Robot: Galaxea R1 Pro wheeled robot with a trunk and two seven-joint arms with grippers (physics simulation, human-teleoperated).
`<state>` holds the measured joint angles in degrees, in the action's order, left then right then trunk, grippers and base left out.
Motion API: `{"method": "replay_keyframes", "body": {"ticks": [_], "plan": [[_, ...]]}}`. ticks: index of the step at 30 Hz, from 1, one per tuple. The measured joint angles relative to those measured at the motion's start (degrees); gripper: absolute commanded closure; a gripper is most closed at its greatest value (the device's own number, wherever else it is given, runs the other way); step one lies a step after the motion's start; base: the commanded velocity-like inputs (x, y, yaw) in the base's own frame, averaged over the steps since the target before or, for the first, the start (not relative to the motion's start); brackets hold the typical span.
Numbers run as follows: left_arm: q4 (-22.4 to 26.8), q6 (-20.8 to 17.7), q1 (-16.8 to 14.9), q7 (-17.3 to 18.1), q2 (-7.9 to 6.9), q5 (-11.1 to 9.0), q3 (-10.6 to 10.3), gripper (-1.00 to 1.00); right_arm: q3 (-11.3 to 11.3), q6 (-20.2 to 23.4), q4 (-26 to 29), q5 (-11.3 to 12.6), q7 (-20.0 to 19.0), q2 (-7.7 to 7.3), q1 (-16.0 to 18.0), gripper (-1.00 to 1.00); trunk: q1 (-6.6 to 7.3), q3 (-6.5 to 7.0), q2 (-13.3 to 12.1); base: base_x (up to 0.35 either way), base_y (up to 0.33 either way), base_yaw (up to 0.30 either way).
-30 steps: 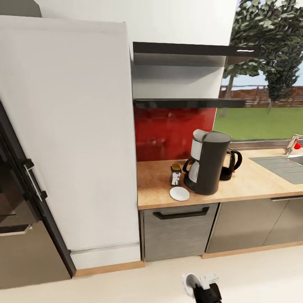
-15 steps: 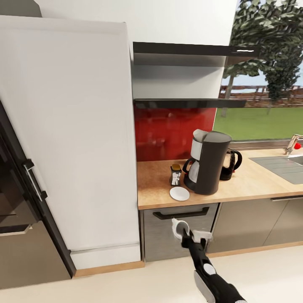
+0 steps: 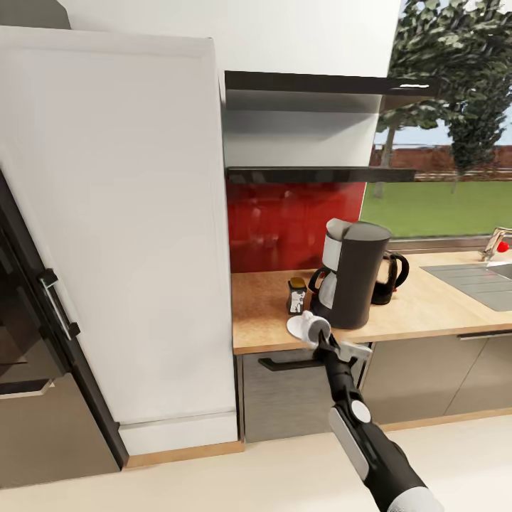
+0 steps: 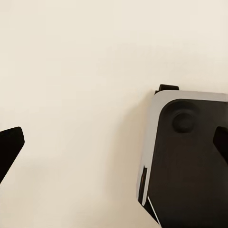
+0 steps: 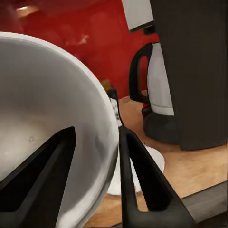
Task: Set up a coffee station on the kitchen countertop: keep the coffee maker on the countertop, move the bottle of coffee from the kitchen shelf to the counter next to the coffee maker, place a paper coffee filter on top of the coffee maker, put the saucer next to the coffee maker with the coffee cup on the saucer, and place the electric kettle next to the coffee maker.
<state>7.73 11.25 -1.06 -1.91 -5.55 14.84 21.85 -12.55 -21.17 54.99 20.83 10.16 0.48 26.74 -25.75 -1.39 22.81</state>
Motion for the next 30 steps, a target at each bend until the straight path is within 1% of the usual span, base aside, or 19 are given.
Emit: {"method": "replay_keyframes", "body": {"ticks": [2, 3, 4, 5, 6, 9, 10, 11, 12, 14, 16, 17, 18, 20, 22, 23, 26, 27, 30], "plan": [[-0.04, 0.00, -0.01, 0.00, 0.00, -0.03, 0.00, -1.00, 0.17, 1.70, 1.74, -0.03, 0.94, 0.00, 0.00, 1.00, 0.00, 0.00, 0.00, 0.000, 0.000, 0.000], [-0.06, 0.00, -0.01, 0.00, 0.01, -0.01, 0.00, -1.00, 0.23, 4.14, 2.87, -0.11, 1.66, 0.00, 0.00, 1.00, 0.00, 0.00, 0.00, 0.000, 0.000, 0.000], [-0.07, 0.00, 0.02, 0.00, 0.01, 0.00, 0.02, -1.00, 0.27, 7.80, 4.04, -0.21, 2.37, 0.00, 0.00, 1.00, 0.00, 0.00, -0.01, 0.000, 0.000, 0.000], [-0.11, -0.02, 0.04, 0.00, -0.01, 0.01, 0.04, -1.00, 0.29, 12.43, 5.28, -0.27, 2.94, 0.00, 0.01, 1.00, 0.00, 0.00, -0.01, 0.000, 0.000, 0.000], [-0.14, -0.03, 0.04, 0.00, -0.02, 0.01, 0.05, -1.00, 0.30, 15.07, 5.95, -0.30, 3.19, 0.00, 0.04, 1.00, 0.00, 0.00, -0.01, 0.000, 0.000, 0.000], [-0.45, -0.28, 0.17, 0.00, -0.17, 0.03, 0.09, -1.00, 0.25, 30.07, 9.77, -0.12, 3.95, 0.02, 0.90, 1.00, 0.00, 0.00, -0.01, 0.000, 0.000, 0.000], [-0.48, -0.35, 0.19, 0.00, -0.19, 0.02, 0.08, -1.00, 0.24, 32.64, 10.46, -0.20, 4.07, 0.04, 1.28, 1.00, 0.00, 0.00, -0.01, 0.000, 0.000, 0.000], [-0.55, -0.44, 0.21, 0.00, -0.26, 0.03, 0.09, -1.00, 0.21, 37.29, 11.68, -0.32, 4.50, 0.18, 2.21, 1.00, 0.00, 0.01, -0.01, 0.000, 0.000, 0.000], [-0.61, -0.52, 0.22, 0.00, -0.34, 0.05, 0.09, -1.00, 0.20, 41.78, 12.69, -0.52, 5.41, 0.30, 3.35, 1.00, 0.00, 0.01, -0.01, 0.000, 0.000, 0.000], [-0.68, -0.68, 0.29, 0.00, -0.49, 0.08, 0.07, -1.00, 0.17, 50.23, 13.94, -0.69, 8.72, 0.49, 5.96, 1.00, 0.00, 0.01, -0.01, 0.000, 0.000, 0.000], [-0.81, -0.80, 0.33, 0.03, -0.73, 0.10, -0.03, -1.00, 0.08, 56.96, 14.47, -0.67, 12.51, 0.80, 8.47, 1.00, 0.00, 0.01, -0.01, 0.000, 0.000, 0.000], [-0.86, -0.83, 0.36, 0.04, -0.89, 0.11, -0.08, -1.00, 0.02, 59.34, 14.57, -0.63, 14.10, 1.22, 9.51, 1.00, 0.00, 0.01, -0.01, 0.000, 0.000, 0.000], [-0.88, -0.84, 0.38, 0.05, -0.97, 0.11, -0.10, -1.00, -0.01, 60.38, 14.60, -0.60, 14.81, 1.50, 9.98, 1.00, 0.00, 0.00, -0.01, 0.000, 0.000, 0.000], [-0.94, -0.86, 0.40, 0.03, -1.21, 0.12, -0.14, -1.00, -0.08, 63.94, 14.71, -0.65, 16.94, 2.75, 11.49, 1.00, 0.00, 0.00, -0.01, 0.000, 0.000, 0.000], [-0.96, -0.87, 0.41, 0.05, -1.37, 0.12, -0.20, -1.00, -0.15, 68.60, 14.71, -0.59, 18.73, 4.19, 12.84, 1.00, 0.00, 0.00, -0.01, 0.000, 0.000, 0.000], [-0.96, -0.87, 0.41, 0.06, -1.40, 0.12, -0.21, -1.00, -0.16, 70.17, 14.70, -0.70, 19.13, 4.58, 13.19, 1.00, 0.00, 0.00, -0.01, 0.000, 0.000, 0.000], [-1.00, -0.88, 0.42, 0.07, -1.50, 0.13, -0.32, -1.00, -0.21, 78.49, 14.66, -0.64, 20.70, 6.30, 14.83, 1.00, 0.00, 0.00, -0.01, 0.000, 0.000, 0.000], [-1.02, -0.88, 0.44, 0.08, -1.56, 0.16, -0.33, -1.00, -0.22, 80.08, 14.60, -0.75, 20.95, 6.63, 15.12, 1.00, 0.00, 0.00, -0.01, 0.000, 0.000, 0.000], [-1.09, -0.91, 0.57, 0.08, -1.81, 0.19, -0.33, -1.00, -0.22, 81.03, 14.32, -1.06, 21.26, 7.06, 15.51, 1.00, 0.00, 0.00, 0.00, 0.000, 0.000, 0.000]]}}
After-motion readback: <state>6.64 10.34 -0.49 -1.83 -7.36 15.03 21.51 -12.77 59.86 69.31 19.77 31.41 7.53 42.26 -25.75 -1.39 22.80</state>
